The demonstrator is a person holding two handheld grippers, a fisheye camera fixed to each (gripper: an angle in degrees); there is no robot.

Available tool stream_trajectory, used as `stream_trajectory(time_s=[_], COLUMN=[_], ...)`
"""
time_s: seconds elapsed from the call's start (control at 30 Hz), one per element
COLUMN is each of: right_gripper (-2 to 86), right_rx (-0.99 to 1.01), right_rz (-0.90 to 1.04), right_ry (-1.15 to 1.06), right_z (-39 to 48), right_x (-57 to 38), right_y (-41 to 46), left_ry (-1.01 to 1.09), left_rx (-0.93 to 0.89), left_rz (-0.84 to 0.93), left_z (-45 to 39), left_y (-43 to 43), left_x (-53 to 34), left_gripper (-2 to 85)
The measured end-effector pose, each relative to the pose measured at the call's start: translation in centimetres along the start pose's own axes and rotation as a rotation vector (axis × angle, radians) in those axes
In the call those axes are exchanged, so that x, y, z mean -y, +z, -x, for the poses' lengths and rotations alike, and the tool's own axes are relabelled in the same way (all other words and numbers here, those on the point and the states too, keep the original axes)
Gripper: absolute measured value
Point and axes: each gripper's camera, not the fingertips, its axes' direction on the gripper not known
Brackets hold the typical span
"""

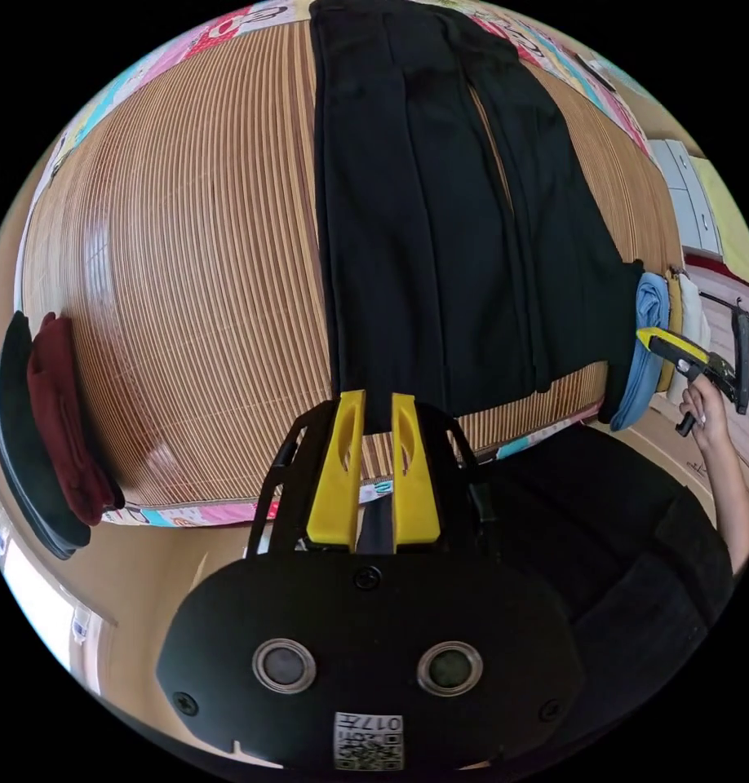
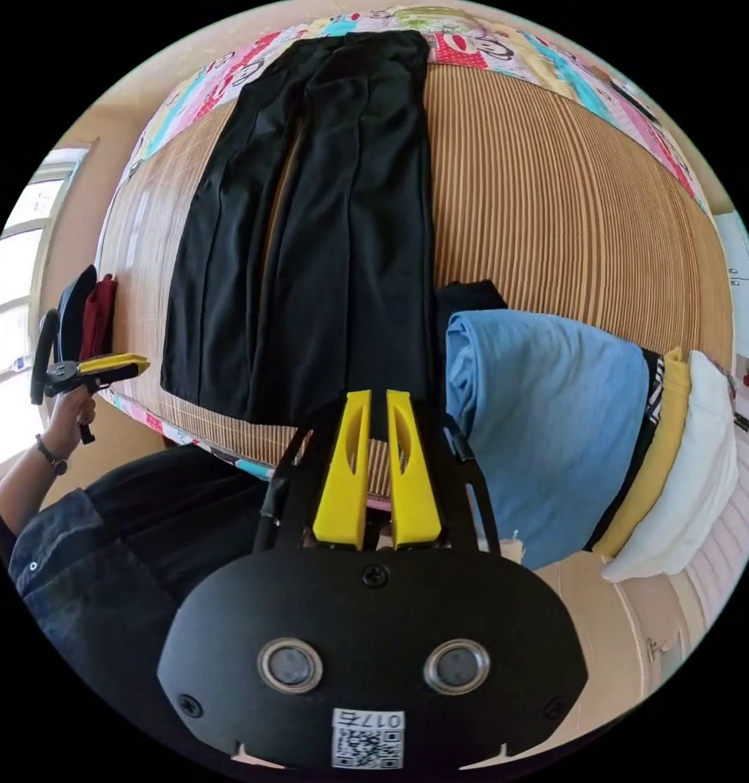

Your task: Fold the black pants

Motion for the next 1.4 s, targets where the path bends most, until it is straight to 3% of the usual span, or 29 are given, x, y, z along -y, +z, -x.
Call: stream_trajectory(time_s=[0.1, 0.4, 0.53, 0.67, 0.73, 0.87, 0.97, 1.07, 1.23, 1.4], right_gripper=[2.7, 5.0, 6.4, 7.2, 7.6, 7.2, 5.5, 4.3, 4.3, 6.4], right_rx=[-0.047, 0.082, 0.321, 0.292, 0.254, 0.249, 0.297, 0.301, 0.323, 0.157], right_rz=[0.101, -0.078, -0.084, -0.029, -0.013, -0.067, -0.099, -0.031, 0.225, 0.203], right_ry=[-0.057, -0.036, 0.072, 0.078, 0.082, 0.201, 0.284, 0.248, 0.082, -0.055], right_z=[-1.0, -0.8, -0.3, 1.9, 3.0, 2.9, 2.7, 3.5, 6.0, 4.5], right_x=[2.0, 7.5, 9.3, 10.3, 10.5, 8.4, 5.5, 3.4, 3.1, 1.9], right_y=[-0.5, -8.9, -7.0, -3.5, -0.4, 3.0, 3.5, 4.1, 5.4, 2.6], left_ry=[0.040, -0.010, -0.054, -0.073, -0.068, -0.088, -0.015, 0.080, 0.031, -0.121], left_rx=[0.043, -0.077, -0.136, -0.273, -0.278, -0.283, -0.254, -0.170, -0.149, -0.238], left_rz=[0.001, -0.072, 0.019, -0.013, 0.024, -0.138, -0.065, -0.040, 0.018, 0.034], left_z=[2.8, 12.6, 15.6, 17.7, 18.2, 20.5, 21.5, 22.3, 24.2, 27.1], left_y=[-3.5, -12.5, -10.6, -9.1, -7.1, -7.0, -7.0, -7.2, -6.8, -6.0], left_x=[-0.1, 0.2, -0.7, -2.5, -3.1, -6.6, -8.5, -11.2, -13.8, -14.7], left_gripper=[5.2, 7.3, 7.8, 8.1, 7.9, 3.6, 1.8, 1.3, 2.3, 6.2])
